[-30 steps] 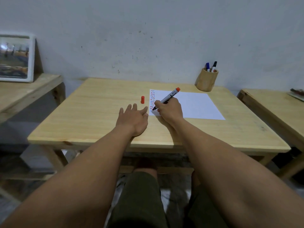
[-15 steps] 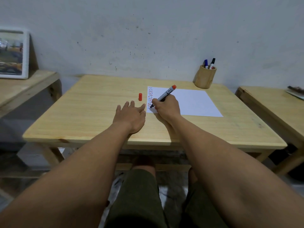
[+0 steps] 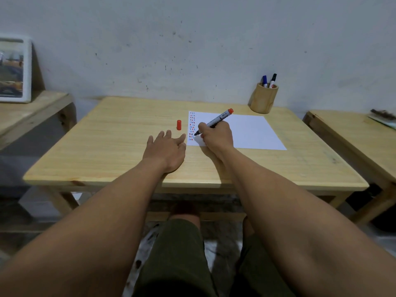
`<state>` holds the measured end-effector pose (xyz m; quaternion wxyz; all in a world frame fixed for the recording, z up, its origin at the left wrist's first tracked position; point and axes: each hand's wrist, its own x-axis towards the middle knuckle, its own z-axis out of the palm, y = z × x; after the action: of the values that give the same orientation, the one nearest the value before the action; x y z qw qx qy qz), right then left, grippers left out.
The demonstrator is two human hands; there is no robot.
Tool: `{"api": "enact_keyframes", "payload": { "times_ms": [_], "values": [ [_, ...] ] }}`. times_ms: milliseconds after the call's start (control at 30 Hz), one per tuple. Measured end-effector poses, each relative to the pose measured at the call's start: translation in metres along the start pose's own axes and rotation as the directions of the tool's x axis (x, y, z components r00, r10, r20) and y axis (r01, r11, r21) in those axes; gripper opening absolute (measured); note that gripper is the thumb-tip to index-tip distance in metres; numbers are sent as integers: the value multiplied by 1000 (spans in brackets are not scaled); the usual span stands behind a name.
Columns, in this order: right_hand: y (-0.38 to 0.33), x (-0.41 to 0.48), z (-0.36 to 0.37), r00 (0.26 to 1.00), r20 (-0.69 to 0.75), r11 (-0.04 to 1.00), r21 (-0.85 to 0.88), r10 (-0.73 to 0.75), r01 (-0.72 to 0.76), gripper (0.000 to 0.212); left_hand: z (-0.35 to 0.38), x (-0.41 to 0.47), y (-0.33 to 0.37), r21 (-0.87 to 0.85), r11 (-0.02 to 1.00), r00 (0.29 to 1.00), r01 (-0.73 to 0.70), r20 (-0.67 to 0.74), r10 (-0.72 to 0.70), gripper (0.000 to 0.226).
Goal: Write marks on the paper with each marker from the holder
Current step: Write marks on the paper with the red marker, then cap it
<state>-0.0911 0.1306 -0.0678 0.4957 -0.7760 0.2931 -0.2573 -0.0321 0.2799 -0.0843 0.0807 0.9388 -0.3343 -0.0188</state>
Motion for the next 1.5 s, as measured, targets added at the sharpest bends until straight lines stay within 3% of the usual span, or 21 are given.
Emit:
{"api": "enact_keyframes", "payload": {
  "times_ms": [133,233,433,667,900,1000,1133,1500],
  "values": [
    [-2,1,-1,999,11,996,78,40,-41,26,1,1,0,-62,998,999,22,-47,-25,52],
    [-4,4,-2,998,24,989,128,64,-67,18,0,1,2,-132,991,985,22,-169,-45,46],
    [-10,14,-9,998,6,973,224,58,-57,31,-13,12,3,-302,947,932,108,-301,-202,31],
    [-25,26,-12,996,-3,940,331,91,-85,23,-23,50,0,-336,937,940,94,-280,-194,48],
    [-23,35,-14,996,-1,928,361,94,-87,14,-23,67,4,-435,894,932,111,-267,-246,22],
    [-24,39,-18,994,-12,910,404,105,-91,13,-30,71,9,-588,801,911,116,-258,-322,17],
    [-37,42,-28,986,-32,838,531,166,-124,22,-50,77,24,-823,565,875,48,-237,-421,15],
    [-64,48,-59,982,-128,748,663,140,-20,16,-99,93,72,-960,280,906,-21,-137,-401,17]
  ]
}}
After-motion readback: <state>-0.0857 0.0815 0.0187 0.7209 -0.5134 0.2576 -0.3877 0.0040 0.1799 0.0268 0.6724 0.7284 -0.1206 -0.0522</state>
